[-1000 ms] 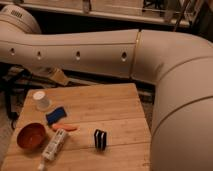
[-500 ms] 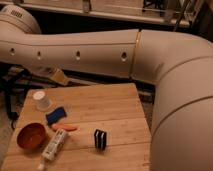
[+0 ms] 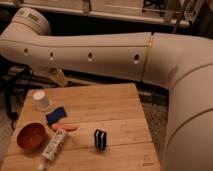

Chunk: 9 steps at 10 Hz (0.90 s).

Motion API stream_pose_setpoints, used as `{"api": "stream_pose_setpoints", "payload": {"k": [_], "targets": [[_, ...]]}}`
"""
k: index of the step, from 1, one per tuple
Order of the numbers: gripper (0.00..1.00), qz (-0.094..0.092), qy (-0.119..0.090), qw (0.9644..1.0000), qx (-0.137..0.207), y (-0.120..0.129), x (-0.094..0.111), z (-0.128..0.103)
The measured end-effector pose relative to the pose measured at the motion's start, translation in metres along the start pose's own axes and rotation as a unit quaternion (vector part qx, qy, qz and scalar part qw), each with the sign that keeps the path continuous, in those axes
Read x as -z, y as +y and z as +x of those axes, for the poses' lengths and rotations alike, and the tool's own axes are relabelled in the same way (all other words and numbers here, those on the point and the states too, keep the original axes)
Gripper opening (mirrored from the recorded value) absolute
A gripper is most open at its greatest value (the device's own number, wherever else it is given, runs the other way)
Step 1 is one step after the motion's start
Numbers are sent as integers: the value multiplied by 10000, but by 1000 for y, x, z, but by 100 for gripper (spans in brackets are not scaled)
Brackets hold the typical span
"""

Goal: Place the ceramic cup over the eraser

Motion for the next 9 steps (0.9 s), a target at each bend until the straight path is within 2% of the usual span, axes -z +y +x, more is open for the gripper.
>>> {"api": "stream_pose_setpoints", "payload": {"k": [4,7,9], "targets": [[80,-6,41,10000,-6,1,0,3],[80,76,328,9994,94,7,1,2],[80,10,370,9992,146,12,7,-1]]}}
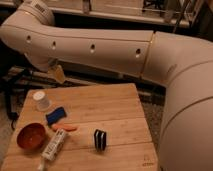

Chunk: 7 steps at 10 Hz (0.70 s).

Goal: Place the ceramic cup over the eraser

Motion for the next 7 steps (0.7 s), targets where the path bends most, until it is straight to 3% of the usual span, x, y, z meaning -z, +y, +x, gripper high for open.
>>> {"api": "stream_pose_setpoints", "payload": {"k": [1,3,4,5,6,7], "targets": [[80,-12,-9,10000,-47,1,0,-1],[80,-24,-158,9983,-560,-8,-2,-21],[80,-47,-297,9950,-952,-14,-4,-34],[80,-67,-505,9885,-1421,-24,-9,-52],[80,-77,-663,9836,-1677,-31,-12,-63],[80,-84,-769,9812,-1770,-33,-14,-68]]}}
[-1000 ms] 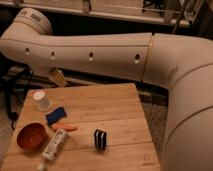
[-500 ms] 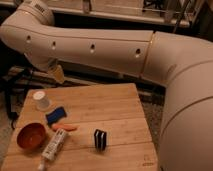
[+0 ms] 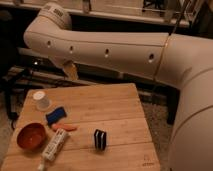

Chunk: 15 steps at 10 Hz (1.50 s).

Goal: Place the ceramic cup over the eraser

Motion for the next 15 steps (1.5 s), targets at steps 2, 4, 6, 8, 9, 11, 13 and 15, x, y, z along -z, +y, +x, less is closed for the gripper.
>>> {"api": "stream_pose_setpoints", "payload": {"k": [2,4,6,8,9,11,13,15], "targets": [[80,-131,-270,9995,-102,7,-2,2],[80,-277,-351,9975,-540,8,-3,4],[80,-510,82,9871,-1517,5,-8,23],[80,-690,702,9669,-2355,4,-13,38],[80,-745,937,9561,-2673,3,-16,41],[80,-720,1256,9408,-3064,-1,-26,43],[80,-464,1465,9354,-3185,-11,-44,50],[80,-43,1533,9415,-3002,-18,-64,59]]}}
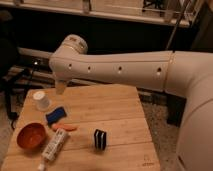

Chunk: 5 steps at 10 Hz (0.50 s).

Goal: Place the ceramic cup over the eraser

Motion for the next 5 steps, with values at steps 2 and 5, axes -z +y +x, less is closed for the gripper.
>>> {"api": "stream_pose_setpoints", "payload": {"k": [2,5], "targets": [[80,377,-96,9990,235,8,-17,2],[80,472,45,9984,301,42,-32,13]]}}
